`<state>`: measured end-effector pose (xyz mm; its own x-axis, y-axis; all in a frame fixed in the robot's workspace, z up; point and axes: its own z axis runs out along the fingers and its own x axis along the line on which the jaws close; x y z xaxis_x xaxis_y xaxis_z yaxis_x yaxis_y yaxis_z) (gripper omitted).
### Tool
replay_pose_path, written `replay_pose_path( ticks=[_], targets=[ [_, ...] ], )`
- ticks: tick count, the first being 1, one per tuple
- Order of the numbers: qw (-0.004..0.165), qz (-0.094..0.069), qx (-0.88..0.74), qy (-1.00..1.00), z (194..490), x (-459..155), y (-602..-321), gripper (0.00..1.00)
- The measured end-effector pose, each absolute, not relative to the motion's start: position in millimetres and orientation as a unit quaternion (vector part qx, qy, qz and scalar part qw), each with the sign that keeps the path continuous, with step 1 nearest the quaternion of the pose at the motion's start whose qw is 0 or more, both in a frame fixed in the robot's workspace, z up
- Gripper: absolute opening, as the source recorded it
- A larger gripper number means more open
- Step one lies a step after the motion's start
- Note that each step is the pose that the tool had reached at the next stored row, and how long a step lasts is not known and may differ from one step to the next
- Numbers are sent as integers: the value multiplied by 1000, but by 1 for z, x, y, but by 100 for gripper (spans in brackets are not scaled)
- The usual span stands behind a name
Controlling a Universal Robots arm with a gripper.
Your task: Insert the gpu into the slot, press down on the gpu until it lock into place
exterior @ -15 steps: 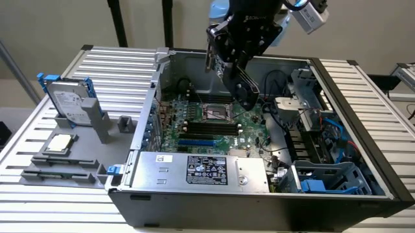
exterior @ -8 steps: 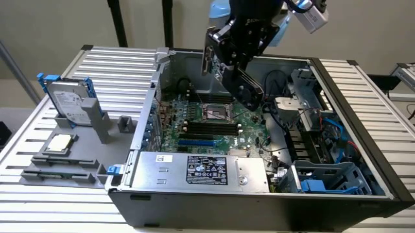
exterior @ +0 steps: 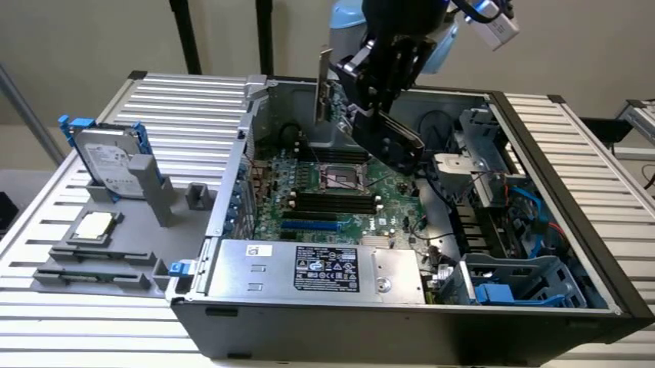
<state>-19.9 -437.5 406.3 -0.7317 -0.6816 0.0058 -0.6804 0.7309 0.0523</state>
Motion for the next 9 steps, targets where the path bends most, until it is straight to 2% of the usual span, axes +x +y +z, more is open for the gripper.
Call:
replay_pose_path(
  ticks=[9],
  targets=[
    [0,-18,435,-900,402,-20,-438,26]
  ],
)
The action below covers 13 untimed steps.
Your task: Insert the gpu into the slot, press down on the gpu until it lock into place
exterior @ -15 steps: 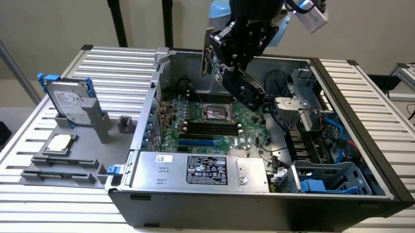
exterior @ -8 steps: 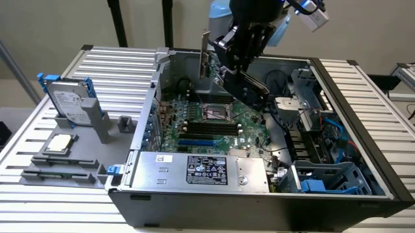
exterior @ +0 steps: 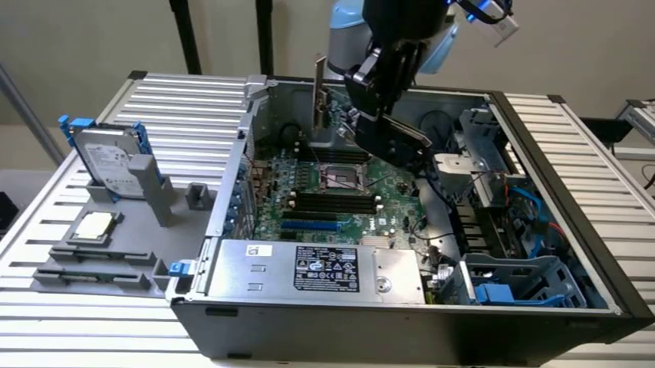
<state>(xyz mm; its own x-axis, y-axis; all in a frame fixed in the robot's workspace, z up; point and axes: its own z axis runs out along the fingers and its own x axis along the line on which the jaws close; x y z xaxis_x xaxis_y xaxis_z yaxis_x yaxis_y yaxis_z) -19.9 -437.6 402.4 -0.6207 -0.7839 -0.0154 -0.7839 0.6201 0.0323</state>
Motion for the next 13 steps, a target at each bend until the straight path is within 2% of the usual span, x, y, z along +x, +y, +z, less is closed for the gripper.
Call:
replay_pose_path(
  ticks=[5,13],
  targets=[
    [-5,-18,472,-881,400,-20,-438,26],
    [-10,-28,535,-844,394,-20,-438,26]
  ],
)
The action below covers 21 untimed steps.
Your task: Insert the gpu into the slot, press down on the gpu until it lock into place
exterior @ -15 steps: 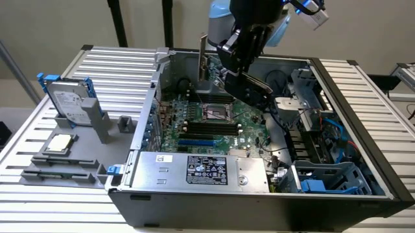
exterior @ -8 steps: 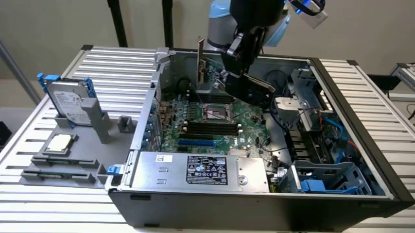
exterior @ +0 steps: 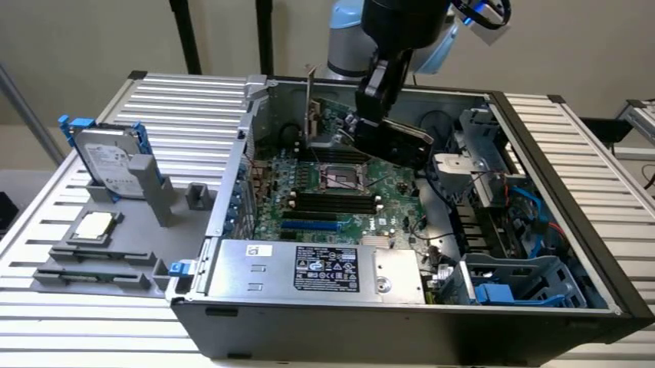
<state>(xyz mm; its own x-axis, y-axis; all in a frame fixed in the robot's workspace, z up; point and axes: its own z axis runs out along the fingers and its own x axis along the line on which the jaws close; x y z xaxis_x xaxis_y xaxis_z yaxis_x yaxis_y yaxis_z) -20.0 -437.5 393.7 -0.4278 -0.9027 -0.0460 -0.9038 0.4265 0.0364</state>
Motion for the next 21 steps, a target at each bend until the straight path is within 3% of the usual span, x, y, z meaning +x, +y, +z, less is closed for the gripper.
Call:
replay_pose_path(
  ticks=[21],
  targets=[
    [9,35,-685,727,370,-20,-438,26]
  ],
)
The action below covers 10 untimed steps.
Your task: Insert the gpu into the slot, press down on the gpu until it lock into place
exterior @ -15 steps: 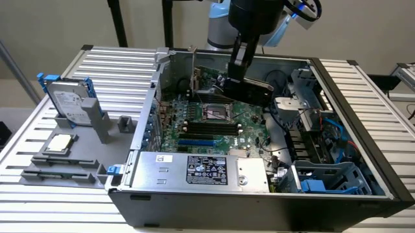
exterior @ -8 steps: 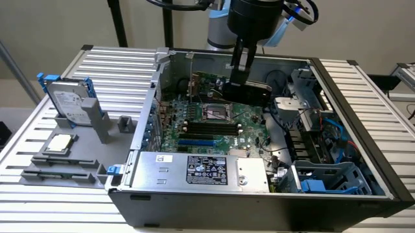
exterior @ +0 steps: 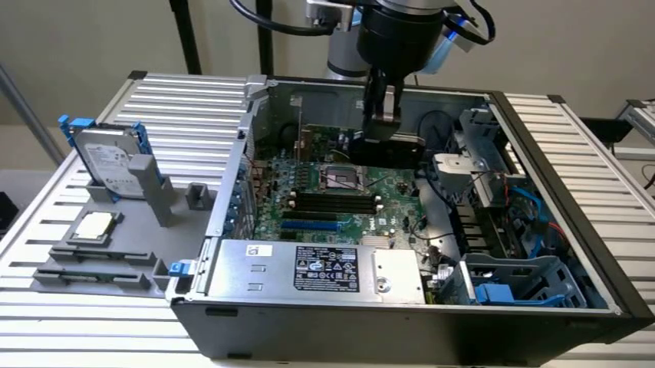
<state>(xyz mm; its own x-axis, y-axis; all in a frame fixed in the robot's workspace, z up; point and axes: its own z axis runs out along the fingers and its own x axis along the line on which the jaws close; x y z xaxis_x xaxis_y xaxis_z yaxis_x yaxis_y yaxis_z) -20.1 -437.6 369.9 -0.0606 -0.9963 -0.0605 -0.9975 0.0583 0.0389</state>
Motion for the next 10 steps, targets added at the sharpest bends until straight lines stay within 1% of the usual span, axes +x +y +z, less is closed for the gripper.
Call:
replay_pose_path(
  ticks=[5,10],
  targets=[
    [8,35,-703,710,362,-25,-438,26],
    [8,35,-703,710,362,-26,-438,26]
  ],
)
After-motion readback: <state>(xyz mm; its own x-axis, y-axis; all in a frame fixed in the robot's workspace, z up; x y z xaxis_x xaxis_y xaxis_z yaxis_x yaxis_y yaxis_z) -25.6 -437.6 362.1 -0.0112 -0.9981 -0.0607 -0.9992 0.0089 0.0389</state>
